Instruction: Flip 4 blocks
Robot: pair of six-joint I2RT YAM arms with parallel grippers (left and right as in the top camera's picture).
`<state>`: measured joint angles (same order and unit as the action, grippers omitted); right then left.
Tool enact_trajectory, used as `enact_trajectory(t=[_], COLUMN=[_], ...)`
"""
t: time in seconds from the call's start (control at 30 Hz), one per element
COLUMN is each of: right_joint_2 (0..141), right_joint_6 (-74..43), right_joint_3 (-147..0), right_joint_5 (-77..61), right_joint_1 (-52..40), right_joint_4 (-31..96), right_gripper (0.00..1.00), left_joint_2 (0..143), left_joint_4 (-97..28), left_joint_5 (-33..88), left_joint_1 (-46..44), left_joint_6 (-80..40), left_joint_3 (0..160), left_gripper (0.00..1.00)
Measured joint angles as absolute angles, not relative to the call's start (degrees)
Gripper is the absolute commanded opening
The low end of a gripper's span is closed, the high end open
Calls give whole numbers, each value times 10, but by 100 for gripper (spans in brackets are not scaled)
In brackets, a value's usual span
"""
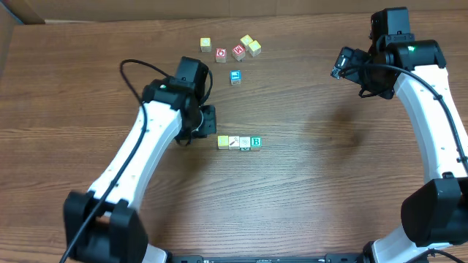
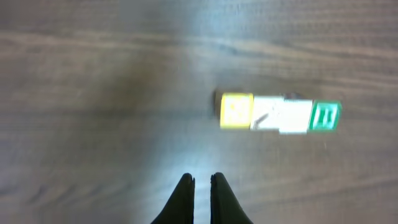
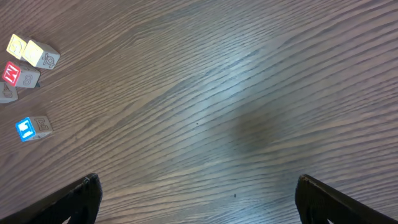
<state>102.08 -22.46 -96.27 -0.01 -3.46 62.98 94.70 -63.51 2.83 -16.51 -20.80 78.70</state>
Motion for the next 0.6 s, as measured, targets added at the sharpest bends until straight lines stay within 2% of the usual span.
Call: enact_trajectory(t=[0.2,0.6], right_joint_2=[1021,1021], right_joint_6=[-225,-225], right_joint_3=[-963,-963], right_joint_5=[0,0], right_joint_1=[-35,-35], right_joint_4=[630,630], right_gripper=[100,100], left_joint_2=[944,944], left_joint_4=[-676,-658], left_joint_5=[28,28], left_joint_1=[-166,-201], left_joint_6=[-210,-216], left_joint_3=[787,782], left_gripper=[4,4])
